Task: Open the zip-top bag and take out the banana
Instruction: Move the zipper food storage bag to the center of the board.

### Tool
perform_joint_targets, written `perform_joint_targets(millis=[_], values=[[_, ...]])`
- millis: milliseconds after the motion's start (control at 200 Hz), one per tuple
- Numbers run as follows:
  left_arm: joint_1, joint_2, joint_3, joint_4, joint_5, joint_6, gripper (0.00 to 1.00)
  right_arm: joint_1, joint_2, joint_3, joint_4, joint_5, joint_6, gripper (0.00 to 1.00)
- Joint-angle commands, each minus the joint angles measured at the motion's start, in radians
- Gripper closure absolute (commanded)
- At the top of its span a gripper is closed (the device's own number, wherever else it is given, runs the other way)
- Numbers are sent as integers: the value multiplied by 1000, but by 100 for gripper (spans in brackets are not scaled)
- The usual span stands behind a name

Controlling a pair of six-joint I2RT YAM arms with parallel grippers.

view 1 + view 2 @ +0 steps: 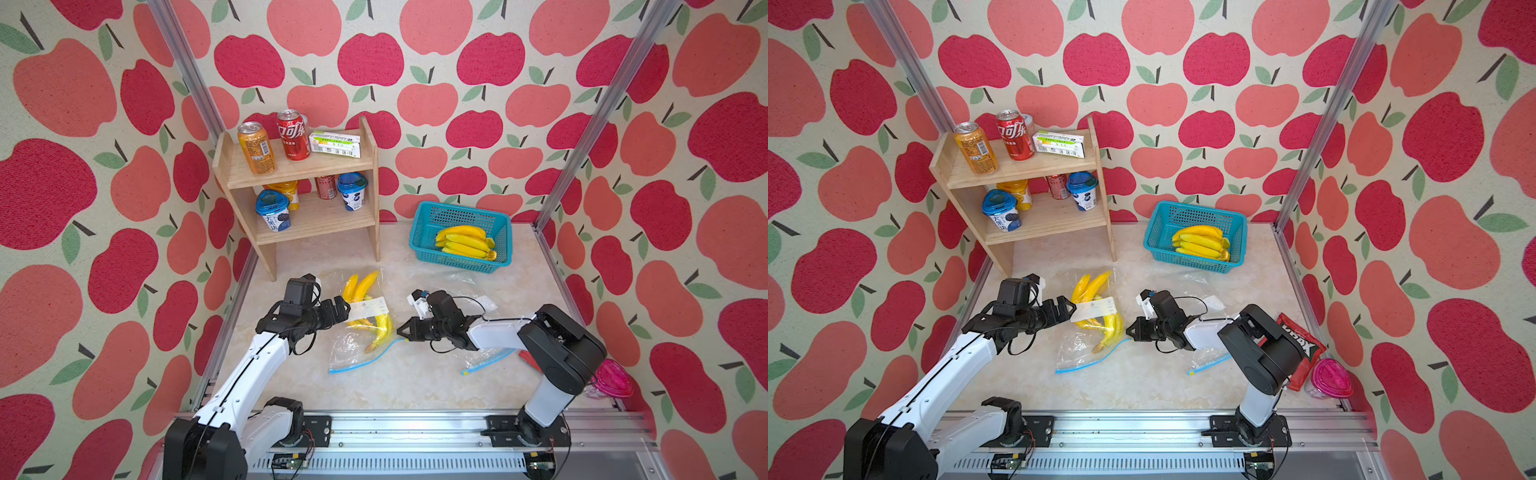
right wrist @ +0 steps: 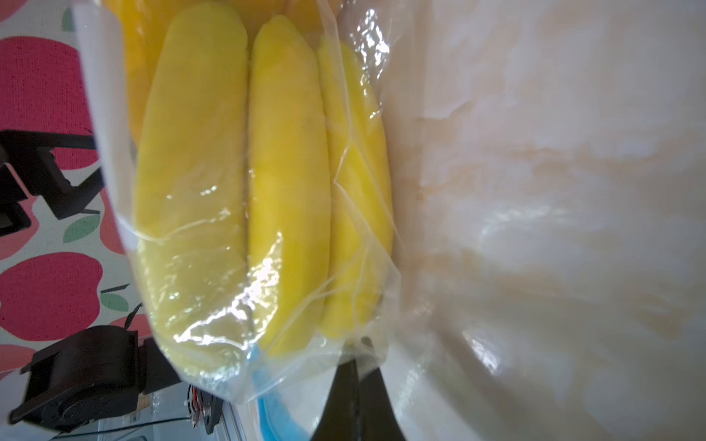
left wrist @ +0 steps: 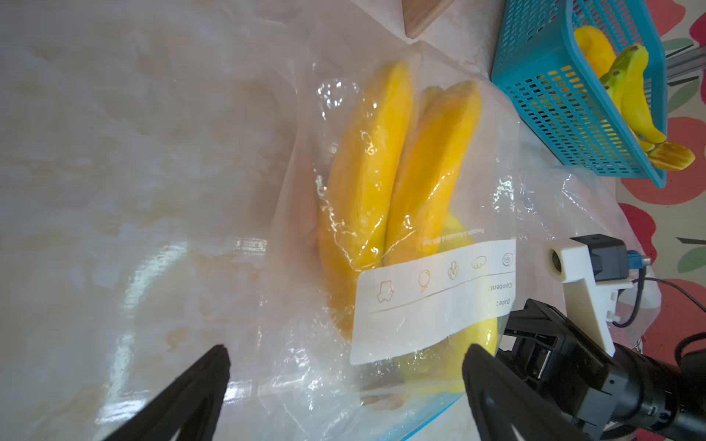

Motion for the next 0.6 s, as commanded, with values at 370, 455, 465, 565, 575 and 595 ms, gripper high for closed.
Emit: perform_joint_targets(millis=[370,455,465,565,575,595], values=[[-129,-181,75,-170,-30,19,3,70,112,148,-55,-66,46,100],[-206,-229,53,-215,15,-28,3,93,71,139,-116,-51,56,97],[-213,-230,49,-220,22,-41,2,97,66,139,-128,-41,54,97],[-281,-249,-33,-220,70,-230,1,136,0,137,-212,71,10,92],[-291,-256,-47,-213,72,-255,1,139,-4,136,-215,81,7,92],[-312,-268,-73,-192,72,-301,0,144,-14,134,-218,99,3,91]])
